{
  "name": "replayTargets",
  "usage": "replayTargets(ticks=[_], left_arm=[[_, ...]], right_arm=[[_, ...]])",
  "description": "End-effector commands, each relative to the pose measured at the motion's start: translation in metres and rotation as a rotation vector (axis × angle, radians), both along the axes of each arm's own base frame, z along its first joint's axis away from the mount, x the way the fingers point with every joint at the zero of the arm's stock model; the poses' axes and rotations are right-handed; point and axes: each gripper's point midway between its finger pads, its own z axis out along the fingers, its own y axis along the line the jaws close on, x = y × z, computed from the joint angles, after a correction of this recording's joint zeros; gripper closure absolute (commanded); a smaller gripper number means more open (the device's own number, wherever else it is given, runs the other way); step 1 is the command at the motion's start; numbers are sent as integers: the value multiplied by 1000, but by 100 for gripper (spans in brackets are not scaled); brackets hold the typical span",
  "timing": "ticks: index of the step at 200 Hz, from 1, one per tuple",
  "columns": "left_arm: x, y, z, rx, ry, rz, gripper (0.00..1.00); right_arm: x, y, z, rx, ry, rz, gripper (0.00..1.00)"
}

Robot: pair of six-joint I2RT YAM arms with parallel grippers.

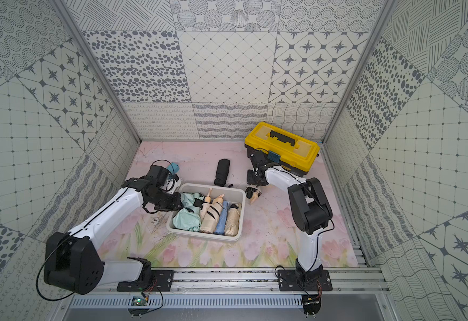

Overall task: Put the umbrella into the storage box
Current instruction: Pick up the umbrella from the center of the board.

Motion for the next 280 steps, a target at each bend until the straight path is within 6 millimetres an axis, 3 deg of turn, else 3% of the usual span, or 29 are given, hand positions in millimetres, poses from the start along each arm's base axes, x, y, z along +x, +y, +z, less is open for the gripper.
replayTargets(ticks=[1, 53, 95, 124, 136, 160, 191, 218, 247, 257, 266, 280], left_arm=[[39, -4, -4, -8, -108, 149, 100], [40, -31, 5, -14, -153, 180, 100], [36, -52, 9, -60, -168, 284, 100], [27, -67, 8, -116, -150, 358, 100], [22, -74, 8, -136, -147, 371, 97], [10, -84, 7, -159, -129, 371, 76], [6, -77, 17, -147, -168, 354, 51], [4, -64, 37, -101, -250, 290, 34], [-6, -45, 60, -53, -324, 248, 24], [-9, -36, 73, -31, -362, 248, 23], [-11, -31, 89, -27, -408, 239, 14], [-14, -26, 114, -29, -475, 228, 12]], right_arm=[[0, -1, 53, 47, -135, 16, 60], [-40, -38, 99, 40, -210, -42, 62], [-65, -75, 149, -16, -332, -109, 64], [-76, -80, 181, -12, -412, -86, 65], [-80, -76, 189, 6, -432, -49, 64], [-88, -62, 200, 50, -466, 47, 65], [-100, -35, 215, 153, -563, 220, 66], [-118, -7, 223, 232, -617, 406, 67], [-139, 16, 228, 276, -653, 579, 68], [-145, 22, 229, 288, -664, 624, 68], [-150, 27, 230, 295, -680, 666, 69], [-160, 38, 232, 295, -716, 747, 70]])
